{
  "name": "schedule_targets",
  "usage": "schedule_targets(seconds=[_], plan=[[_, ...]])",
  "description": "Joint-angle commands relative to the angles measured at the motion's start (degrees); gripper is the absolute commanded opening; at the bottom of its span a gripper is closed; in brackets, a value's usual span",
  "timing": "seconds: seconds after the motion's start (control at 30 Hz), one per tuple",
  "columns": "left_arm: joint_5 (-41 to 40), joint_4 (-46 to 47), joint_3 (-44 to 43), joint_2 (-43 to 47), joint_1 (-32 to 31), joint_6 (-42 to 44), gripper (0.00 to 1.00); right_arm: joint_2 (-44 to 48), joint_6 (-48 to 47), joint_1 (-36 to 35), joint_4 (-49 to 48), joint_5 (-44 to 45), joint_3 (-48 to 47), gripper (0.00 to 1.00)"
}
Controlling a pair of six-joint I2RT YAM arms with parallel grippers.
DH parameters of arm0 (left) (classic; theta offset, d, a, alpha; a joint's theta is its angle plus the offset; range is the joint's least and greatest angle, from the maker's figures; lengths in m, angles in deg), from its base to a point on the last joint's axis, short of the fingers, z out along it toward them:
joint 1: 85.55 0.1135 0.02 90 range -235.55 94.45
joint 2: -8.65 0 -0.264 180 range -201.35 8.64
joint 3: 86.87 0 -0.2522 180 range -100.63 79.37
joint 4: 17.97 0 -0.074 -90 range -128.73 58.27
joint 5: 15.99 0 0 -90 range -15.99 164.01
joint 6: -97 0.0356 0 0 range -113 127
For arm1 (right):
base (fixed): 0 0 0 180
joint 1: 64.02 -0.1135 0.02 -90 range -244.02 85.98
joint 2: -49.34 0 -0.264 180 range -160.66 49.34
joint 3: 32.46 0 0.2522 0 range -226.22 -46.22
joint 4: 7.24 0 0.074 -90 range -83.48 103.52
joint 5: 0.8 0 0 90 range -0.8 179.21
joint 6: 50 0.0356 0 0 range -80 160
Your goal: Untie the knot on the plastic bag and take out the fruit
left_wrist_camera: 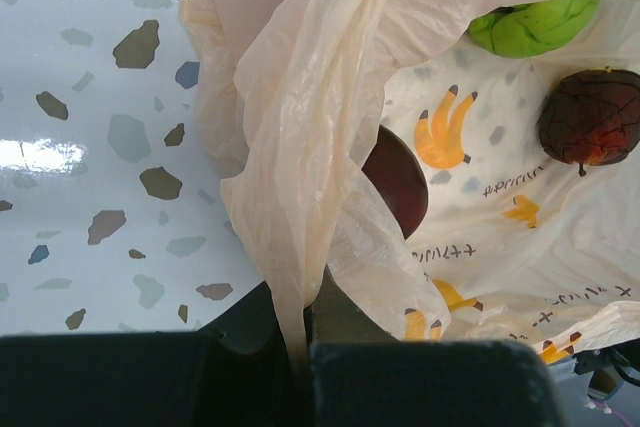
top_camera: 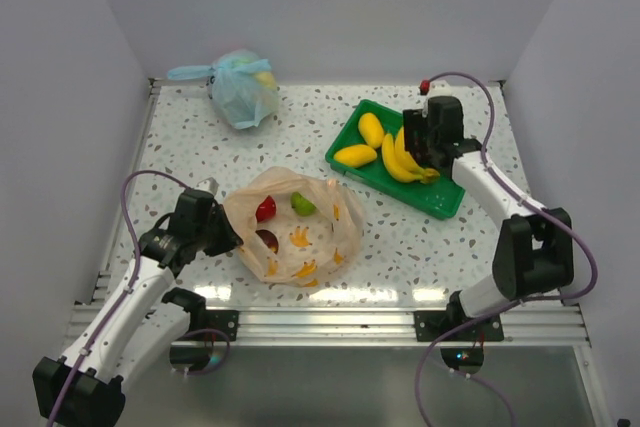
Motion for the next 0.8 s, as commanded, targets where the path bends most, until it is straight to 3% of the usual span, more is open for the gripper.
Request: schedule_targets(seconds=[0.0,0.17,0.33,0.57,0.77], plan=[[0.47,1.19,-0.85,-0.01,0.29,1.07,0.00,6.63,3.84,-1.97,4.72,-8.38,-4.74,0.87],[0.21,1.10,-1.02,-0.19,0.29,1.07,0.00,10.06,3.59,-6.46,12.63,-13.76,-11.06,0.90],[-0.32,1.18,-0.94,-0.45,0.29,0.81,0.00,11.82,5.25,-16.12,17.65,-16.14,-17.22,0.91],[-0.67,0.83,-1.55,-0.72,0.29,0.80,0.00,12.44,13.42,-32.64,14.50,-16.75,-16.97,0.90],[-1.20,0.31,-1.46,-0.63,0.29,0.37,0.00,6.30,17.12,-46.96,12.91,-16.67,-16.70,0.90]])
